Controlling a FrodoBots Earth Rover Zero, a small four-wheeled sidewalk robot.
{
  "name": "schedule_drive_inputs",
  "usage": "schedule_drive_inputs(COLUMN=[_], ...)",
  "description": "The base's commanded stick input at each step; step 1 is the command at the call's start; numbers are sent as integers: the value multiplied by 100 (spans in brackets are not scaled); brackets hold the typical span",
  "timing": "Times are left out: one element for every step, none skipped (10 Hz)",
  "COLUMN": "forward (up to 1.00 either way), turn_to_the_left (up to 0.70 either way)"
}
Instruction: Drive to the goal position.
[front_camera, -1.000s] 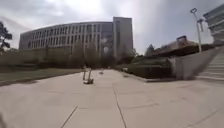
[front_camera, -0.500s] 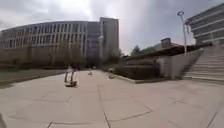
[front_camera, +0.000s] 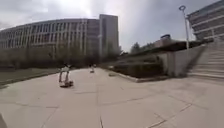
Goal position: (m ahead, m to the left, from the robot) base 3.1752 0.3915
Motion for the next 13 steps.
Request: schedule_drive_inputs(forward=[70, 70, 70, 70, 70, 70, 70, 70, 70, 70, 70, 70, 70], turn_to_the_left=[0, 0, 0, 0, 0, 0, 0, 35, 32, 15, 0, 0, 0])
